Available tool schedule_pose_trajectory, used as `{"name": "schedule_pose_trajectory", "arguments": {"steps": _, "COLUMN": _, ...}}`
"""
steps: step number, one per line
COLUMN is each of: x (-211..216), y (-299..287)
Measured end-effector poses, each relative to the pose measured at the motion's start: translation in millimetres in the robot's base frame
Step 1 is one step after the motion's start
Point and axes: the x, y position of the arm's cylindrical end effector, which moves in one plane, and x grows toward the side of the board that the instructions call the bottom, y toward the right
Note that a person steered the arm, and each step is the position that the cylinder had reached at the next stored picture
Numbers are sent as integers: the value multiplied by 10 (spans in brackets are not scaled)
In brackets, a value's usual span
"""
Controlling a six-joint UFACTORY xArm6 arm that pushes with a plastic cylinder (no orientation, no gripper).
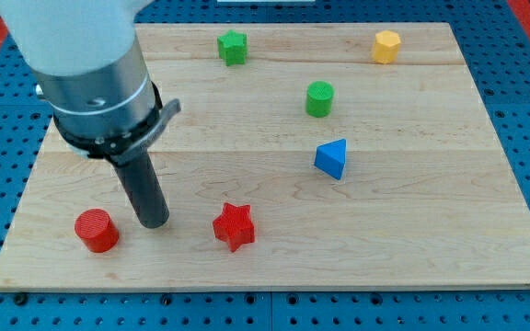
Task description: Push your arm to the bottom of the board
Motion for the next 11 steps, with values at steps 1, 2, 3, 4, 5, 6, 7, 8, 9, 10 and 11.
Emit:
{"name": "schedule_pose_trajectory", "arguments": {"steps": 1, "x": 91, "y": -59}}
{"name": "schedule_pose_trajectory", "arguments": {"steps": 2, "x": 99, "y": -192}}
{"name": "schedule_pose_trajectory", "arguments": {"steps": 3, "x": 99, "y": -197}}
{"name": "schedule_pose_trajectory", "arguments": {"steps": 4, "x": 99, "y": -197}}
{"name": "schedule_pose_trajectory", "arguments": {"steps": 5, "x": 123, "y": -197}}
{"name": "schedule_pose_trajectory", "arguments": {"steps": 6, "x": 161, "y": -197}}
{"name": "schedule_pose_trajectory", "arguments": {"steps": 7, "x": 250, "y": -193}}
{"name": "schedule_pose_trajectory", "arguments": {"steps": 8, "x": 370, "y": -192}}
{"name": "schedule_pose_trajectory", "arguments": {"steps": 9, "x": 447, "y": -192}}
{"name": "schedule_pose_trajectory", "arguments": {"steps": 10, "x": 447, "y": -20}}
{"name": "schedule_pose_trajectory", "arguments": {"steps": 11, "x": 447, "y": 189}}
